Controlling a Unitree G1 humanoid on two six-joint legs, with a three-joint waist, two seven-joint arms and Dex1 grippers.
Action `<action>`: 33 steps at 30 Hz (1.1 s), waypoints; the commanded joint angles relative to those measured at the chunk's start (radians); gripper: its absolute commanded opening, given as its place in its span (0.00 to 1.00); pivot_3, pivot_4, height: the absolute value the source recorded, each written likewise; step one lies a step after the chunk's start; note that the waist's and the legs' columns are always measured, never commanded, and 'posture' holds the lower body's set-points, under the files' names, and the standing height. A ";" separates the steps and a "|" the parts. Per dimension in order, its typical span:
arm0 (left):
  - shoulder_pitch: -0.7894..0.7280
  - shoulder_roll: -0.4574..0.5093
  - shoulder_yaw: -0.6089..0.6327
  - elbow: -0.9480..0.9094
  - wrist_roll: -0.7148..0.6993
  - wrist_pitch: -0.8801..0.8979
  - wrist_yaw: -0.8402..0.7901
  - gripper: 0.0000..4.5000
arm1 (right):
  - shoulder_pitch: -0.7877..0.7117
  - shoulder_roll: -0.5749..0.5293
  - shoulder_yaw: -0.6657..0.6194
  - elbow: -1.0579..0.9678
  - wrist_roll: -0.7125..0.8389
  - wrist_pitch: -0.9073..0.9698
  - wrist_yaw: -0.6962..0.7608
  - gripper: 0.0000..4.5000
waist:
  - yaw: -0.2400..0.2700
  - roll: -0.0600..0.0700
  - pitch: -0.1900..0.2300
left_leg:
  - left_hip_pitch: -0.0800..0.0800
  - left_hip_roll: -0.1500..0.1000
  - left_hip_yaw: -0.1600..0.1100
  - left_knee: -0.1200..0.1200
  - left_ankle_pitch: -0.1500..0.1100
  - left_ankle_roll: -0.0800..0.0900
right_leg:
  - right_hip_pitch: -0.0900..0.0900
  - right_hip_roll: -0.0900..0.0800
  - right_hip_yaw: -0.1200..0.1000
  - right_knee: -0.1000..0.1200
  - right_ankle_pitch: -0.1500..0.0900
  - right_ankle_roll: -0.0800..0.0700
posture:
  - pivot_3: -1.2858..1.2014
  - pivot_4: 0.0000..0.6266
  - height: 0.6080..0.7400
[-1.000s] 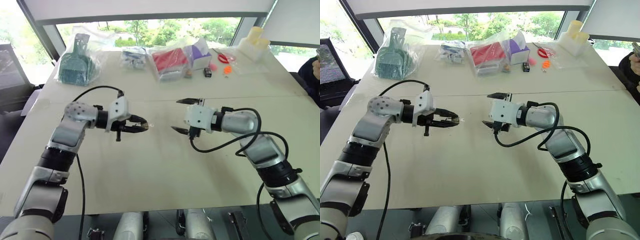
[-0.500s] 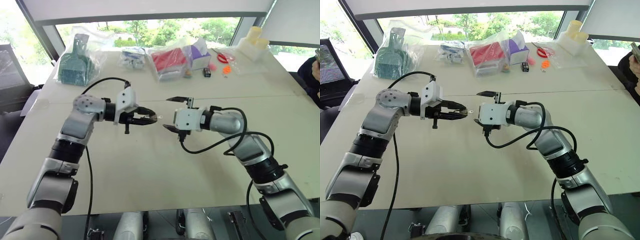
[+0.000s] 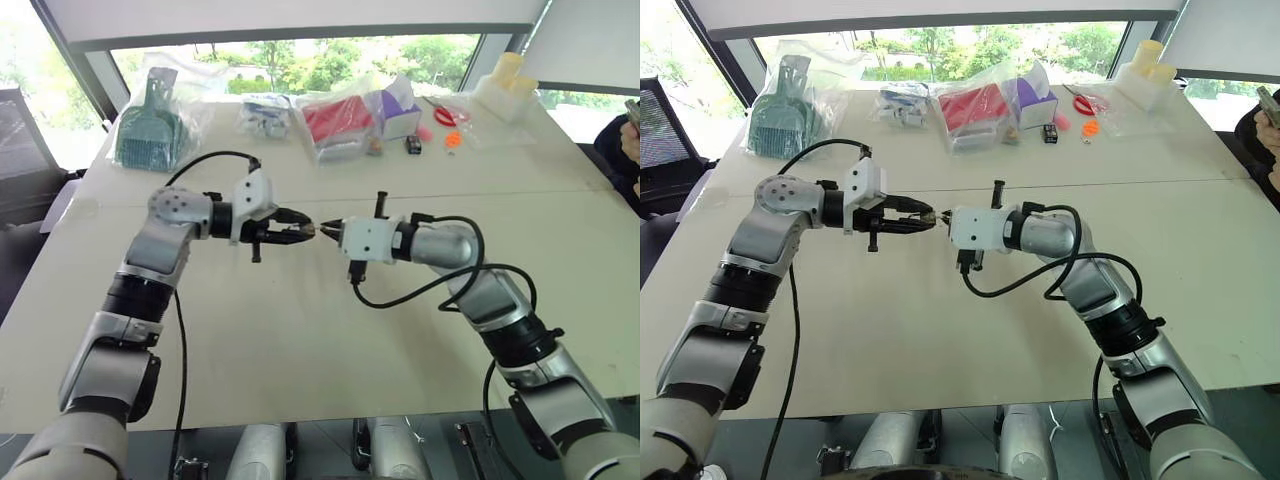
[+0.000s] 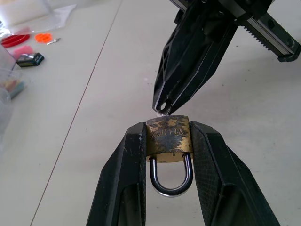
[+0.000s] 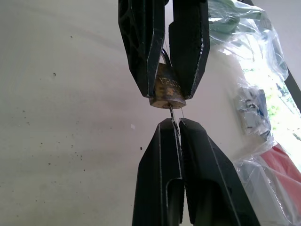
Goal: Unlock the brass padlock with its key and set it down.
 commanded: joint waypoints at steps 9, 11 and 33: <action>-0.049 -0.007 -0.025 0.060 0.141 -0.302 0.069 0.17 | -0.073 0.040 -0.032 0.000 0.122 0.167 0.123 0.00 | 0.001 0.000 0.000 | 0.000 0.000 0.000 0.000 0.000 0.000 | 0.000 0.000 0.000 0.000 0.000 0.000 | 0.52 0.24 1.00; -0.061 -0.009 -0.032 0.090 0.177 -0.389 0.092 0.17 | -0.081 0.039 -0.036 -0.003 0.155 0.247 0.162 0.00 | 0.003 0.000 0.000 | 0.000 0.000 0.000 0.000 0.000 0.000 | 0.000 0.000 0.000 0.000 0.000 0.000 | 0.52 0.24 1.00; -0.075 0.002 0.031 0.129 -0.001 -0.060 -0.037 0.17 | -0.068 -0.071 -0.012 0.152 -0.126 -0.436 -0.119 0.99 | -0.007 0.000 0.000 | 0.000 0.000 0.001 0.000 0.000 -0.001 | 0.000 0.000 0.000 0.000 0.000 0.001 | 0.52 0.24 1.00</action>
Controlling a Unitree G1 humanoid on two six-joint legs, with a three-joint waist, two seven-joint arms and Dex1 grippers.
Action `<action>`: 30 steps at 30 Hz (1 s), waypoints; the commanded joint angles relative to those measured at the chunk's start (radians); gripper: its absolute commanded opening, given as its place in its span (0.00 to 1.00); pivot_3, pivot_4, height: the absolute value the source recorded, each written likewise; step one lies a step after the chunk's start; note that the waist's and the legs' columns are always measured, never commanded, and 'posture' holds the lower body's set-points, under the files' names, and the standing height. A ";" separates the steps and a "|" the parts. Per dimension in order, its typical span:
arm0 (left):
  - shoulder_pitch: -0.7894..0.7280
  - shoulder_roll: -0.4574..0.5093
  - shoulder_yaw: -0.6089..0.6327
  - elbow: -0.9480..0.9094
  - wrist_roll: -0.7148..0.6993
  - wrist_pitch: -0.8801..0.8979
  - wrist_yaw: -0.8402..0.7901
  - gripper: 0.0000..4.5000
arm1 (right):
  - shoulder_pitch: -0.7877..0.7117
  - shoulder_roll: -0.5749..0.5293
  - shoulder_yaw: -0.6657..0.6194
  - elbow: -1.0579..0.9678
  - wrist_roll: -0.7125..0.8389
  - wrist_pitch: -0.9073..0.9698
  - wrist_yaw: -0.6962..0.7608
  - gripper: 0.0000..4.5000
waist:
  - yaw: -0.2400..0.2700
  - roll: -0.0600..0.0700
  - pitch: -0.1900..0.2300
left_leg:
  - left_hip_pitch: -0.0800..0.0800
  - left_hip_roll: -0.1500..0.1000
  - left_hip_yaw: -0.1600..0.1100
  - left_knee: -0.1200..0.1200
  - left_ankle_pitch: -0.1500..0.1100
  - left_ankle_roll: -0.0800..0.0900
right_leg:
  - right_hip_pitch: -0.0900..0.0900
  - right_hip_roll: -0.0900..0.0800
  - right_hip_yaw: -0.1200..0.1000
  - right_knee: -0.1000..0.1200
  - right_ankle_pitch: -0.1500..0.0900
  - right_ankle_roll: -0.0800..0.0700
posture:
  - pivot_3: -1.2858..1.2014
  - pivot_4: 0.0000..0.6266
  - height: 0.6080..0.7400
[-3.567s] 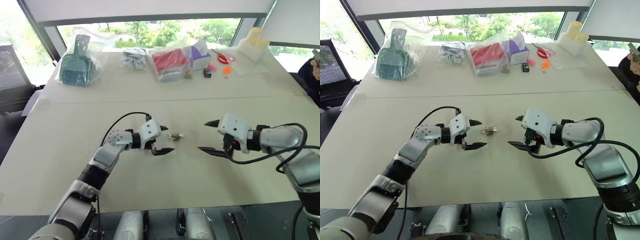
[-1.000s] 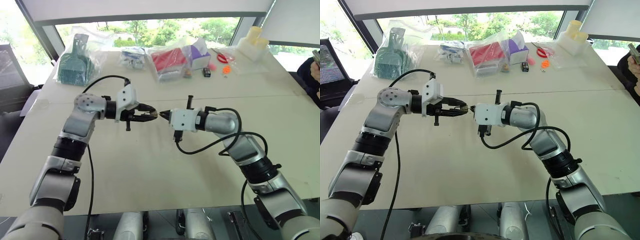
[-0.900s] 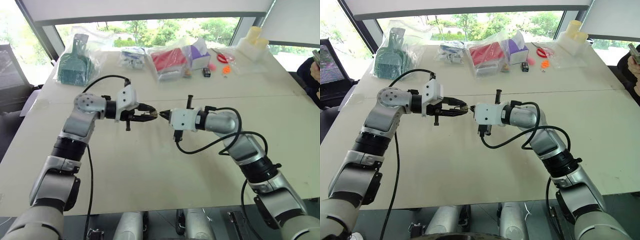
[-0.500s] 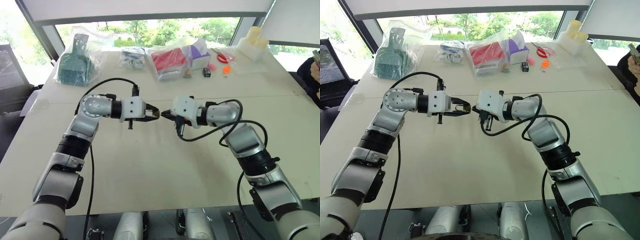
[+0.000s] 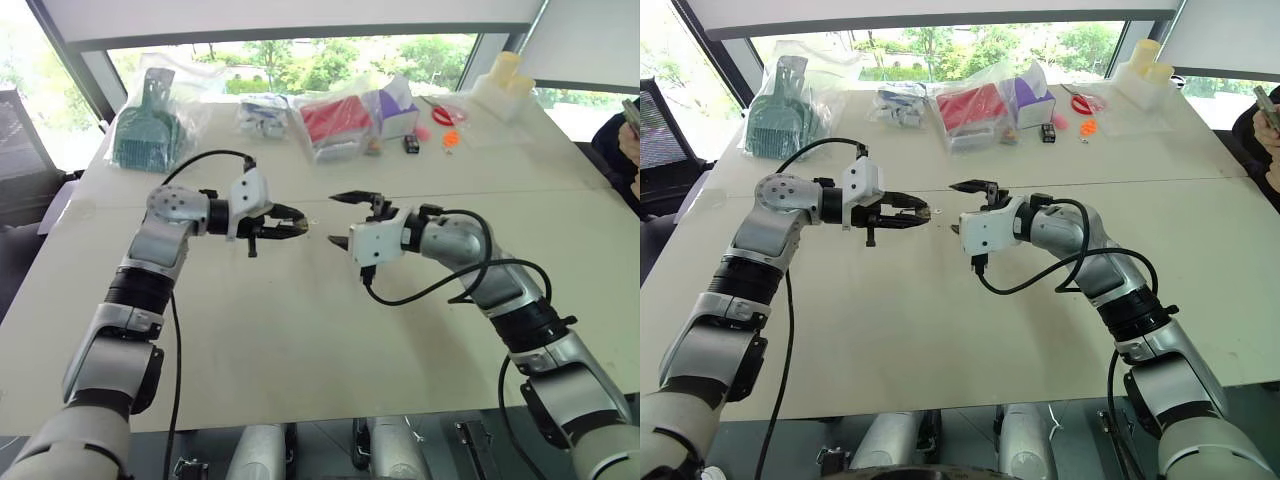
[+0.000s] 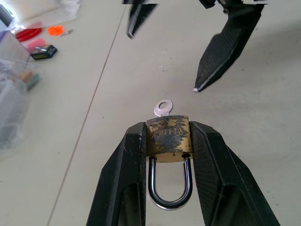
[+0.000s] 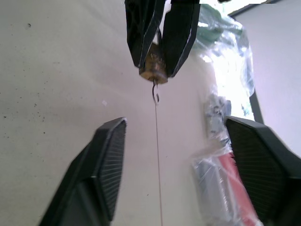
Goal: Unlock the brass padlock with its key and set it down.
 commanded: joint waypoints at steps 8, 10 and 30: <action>-0.051 0.013 0.041 -0.074 -0.108 0.160 -0.100 0.17 | -0.035 0.036 -0.012 0.020 -0.019 -0.141 -0.052 0.99 | 0.001 0.000 0.000 | 0.000 0.000 0.000 0.000 0.000 0.000 | 0.000 0.000 0.000 0.000 0.000 0.000 | 0.52 0.24 1.00; -0.059 0.012 0.051 -0.091 -0.132 0.202 -0.102 0.17 | -0.035 0.042 -0.011 0.022 -0.017 -0.153 -0.053 0.99 | 0.001 0.000 0.000 | 0.000 0.000 0.000 0.000 0.000 0.000 | 0.000 0.000 0.000 0.000 0.000 0.000 | 0.52 0.24 1.00; -0.053 0.019 0.073 -0.184 -0.206 0.363 -0.120 0.17 | -0.071 0.083 -0.009 0.048 -0.057 -0.231 -0.099 0.01 | 0.000 0.000 0.000 | 0.000 0.000 0.000 0.000 0.000 0.000 | 0.000 0.000 0.001 0.000 0.000 0.000 | 0.52 0.24 1.00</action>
